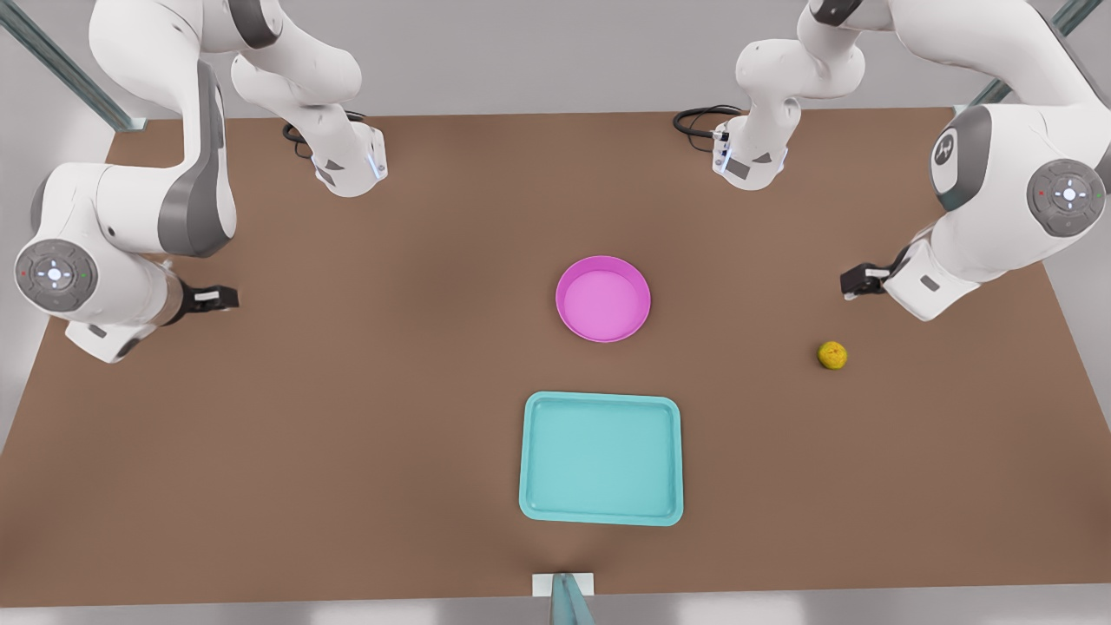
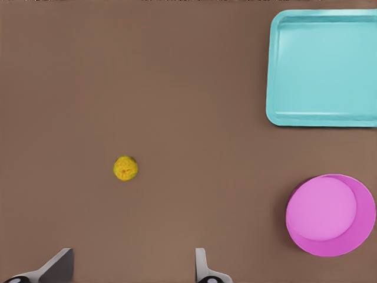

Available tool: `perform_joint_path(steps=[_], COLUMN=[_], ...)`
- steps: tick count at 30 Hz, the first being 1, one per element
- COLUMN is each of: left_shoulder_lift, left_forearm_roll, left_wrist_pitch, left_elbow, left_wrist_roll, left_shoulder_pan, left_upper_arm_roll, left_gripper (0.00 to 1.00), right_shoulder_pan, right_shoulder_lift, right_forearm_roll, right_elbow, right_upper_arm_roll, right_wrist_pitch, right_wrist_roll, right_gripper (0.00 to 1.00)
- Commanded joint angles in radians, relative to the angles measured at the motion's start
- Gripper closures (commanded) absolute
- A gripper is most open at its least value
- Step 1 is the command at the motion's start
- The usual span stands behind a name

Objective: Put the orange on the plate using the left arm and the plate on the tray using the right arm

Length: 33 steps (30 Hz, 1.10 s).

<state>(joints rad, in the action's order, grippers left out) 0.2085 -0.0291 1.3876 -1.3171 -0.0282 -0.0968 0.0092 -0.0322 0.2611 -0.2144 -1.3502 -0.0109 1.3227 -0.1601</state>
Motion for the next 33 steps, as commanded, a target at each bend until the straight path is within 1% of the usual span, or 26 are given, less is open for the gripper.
perform_joint_path(steps=[1,2,3,4,5,6,7,8,10,11,12,16,17,20,25,31,33], left_shoulder_lift=[-0.001,-0.001,-0.006,0.0,0.012,0.04,0.069,0.114,0.146,0.163,0.175,0.209,0.218,0.227,0.255,0.33,0.336], left_forearm_roll=[0.003,0.003,-0.003,-0.006,-0.008,-0.006,-0.006,0.0,0.003,0.006,0.006,0.006,0.006,0.006,0.0,0.0,0.0], left_wrist_pitch=[0.047,0.045,0.057,0.114,0.267,0.47,0.589,0.672,0.87,0.881,0.918,0.947,0.947,0.944,0.903,0.926,0.927], left_elbow=[-0.001,-0.008,-0.079,-0.161,-0.333,-0.477,-0.534,-0.556,-0.666,-0.671,-0.679,-0.68,-0.68,-0.708,-0.708,-0.703,-0.7], left_wrist_roll=[-0.01,-0.004,-0.004,-0.016,-0.038,-0.013,0.007,0.073,0.137,0.168,0.23,0.303,0.346,0.332,0.398,0.398,0.398], left_shoulder_pan=[0.0,0.0,0.0,0.003,0.009,0.012,0.015,0.037,0.049,0.049,0.049,0.065,0.074,0.071,0.071,0.072,0.074], left_upper_arm_roll=[0.0,0.0,0.002,0.006,0.029,0.051,0.054,0.071,0.092,0.103,0.139,0.167,0.169,0.169,0.169,0.169,0.169], left_gripper=[0.0,0.0,0.0,0.0,0.0,0.0,0.0,0.0,0.0,0.0,0.0,0.0,0.0,0.0,0.0,0.0,0.0], right_shoulder_pan=[0.0,0.0,0.002,0.003,0.003,0.002,0.0,0.0,-0.003,-0.005,-0.005,-0.006,-0.008,-0.008,-0.008,-0.008,-0.008], right_shoulder_lift=[-0.002,-0.002,0.001,0.001,0.001,0.007,0.01,0.012,0.014,0.015,0.015,0.024,0.043,0.038,0.037,0.041,0.038], right_forearm_roll=[0.0,0.0,0.001,0.001,0.001,0.001,0.001,0.001,0.001,0.001,0.001,0.003,0.017,0.015,0.015,0.017,0.017], right_elbow=[0.0,0.0,-0.001,-0.003,-0.003,-0.003,-0.004,-0.004,-0.007,-0.007,-0.007,-0.009,-0.012,-0.01,-0.012,-0.012,-0.012], right_upper_arm_roll=[0.0,0.0,0.0,0.0,0.0,0.0,0.0,0.0,0.0,0.0,0.0,0.0,0.0,0.0,0.0,0.0,0.0], right_wrist_pitch=[0.07,0.07,0.07,0.07,0.07,0.07,0.07,0.072,0.07,0.07,0.07,0.069,0.07,0.067,0.067,0.069,0.07], right_wrist_roll=[-0.065,-0.065,-0.067,-0.067,-0.067,-0.067,-0.067,-0.067,-0.067,-0.067,-0.067,-0.067,-0.067,-0.07,-0.073,-0.072,-0.072], right_gripper=[0.0,0.0,0.0,0.0,0.0,0.0,0.0,0.0,0.0,0.0,0.0,0.0,0.0,0.0,0.0,0.0,0.0])
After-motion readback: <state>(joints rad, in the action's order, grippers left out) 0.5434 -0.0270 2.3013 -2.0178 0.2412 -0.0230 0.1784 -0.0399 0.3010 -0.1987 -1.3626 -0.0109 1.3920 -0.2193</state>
